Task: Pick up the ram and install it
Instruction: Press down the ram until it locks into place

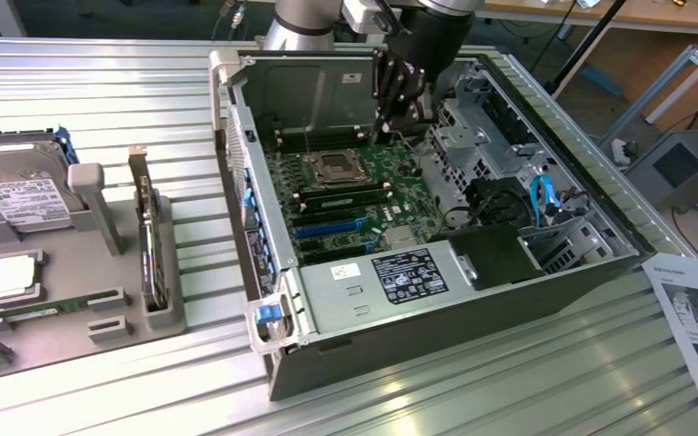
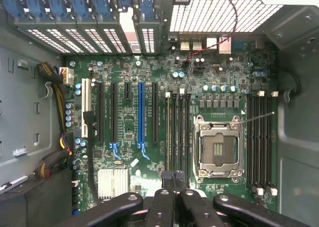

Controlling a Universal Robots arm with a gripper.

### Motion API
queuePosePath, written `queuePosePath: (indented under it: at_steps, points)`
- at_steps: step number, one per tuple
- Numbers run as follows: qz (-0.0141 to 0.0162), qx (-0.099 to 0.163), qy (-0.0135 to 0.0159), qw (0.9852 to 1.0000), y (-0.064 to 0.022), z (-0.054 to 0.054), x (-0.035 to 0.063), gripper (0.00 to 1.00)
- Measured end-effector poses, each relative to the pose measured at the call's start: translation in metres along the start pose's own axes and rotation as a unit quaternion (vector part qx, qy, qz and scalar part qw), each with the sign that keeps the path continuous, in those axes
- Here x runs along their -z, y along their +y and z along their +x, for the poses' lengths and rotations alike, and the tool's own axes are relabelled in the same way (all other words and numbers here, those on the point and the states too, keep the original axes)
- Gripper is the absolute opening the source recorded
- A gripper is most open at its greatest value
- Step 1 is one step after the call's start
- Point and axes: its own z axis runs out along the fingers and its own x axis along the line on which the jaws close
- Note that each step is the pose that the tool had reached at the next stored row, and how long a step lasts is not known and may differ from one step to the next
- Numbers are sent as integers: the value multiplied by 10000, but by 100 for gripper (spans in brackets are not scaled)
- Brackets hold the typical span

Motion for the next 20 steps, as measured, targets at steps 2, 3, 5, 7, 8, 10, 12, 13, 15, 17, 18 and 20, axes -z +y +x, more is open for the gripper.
queuePosePath:
  at_steps: [2,3,5,7,8,10,12,13,15,17,18,20]
  points:
    - [15,-1,1,10000,3,0,3,11]
    - [22,0,1,10000,3,0,2,11]
    - [50,0,2,10000,5,0,3,11]
    - [67,0,1,10000,5,0,3,11]
    - [75,0,1,10000,5,0,3,11]
    - [85,0,2,10000,6,0,3,11]
    - [89,0,4,10000,6,0,18,11]
    - [93,0,2,10000,7,0,23,11]
    - [96,0,1,10000,7,0,27,11]
    - [96,0,2,10000,7,0,27,11]
    - [96,0,2,10000,7,0,27,11]
    - [96,0,2,10000,7,0,27,11]
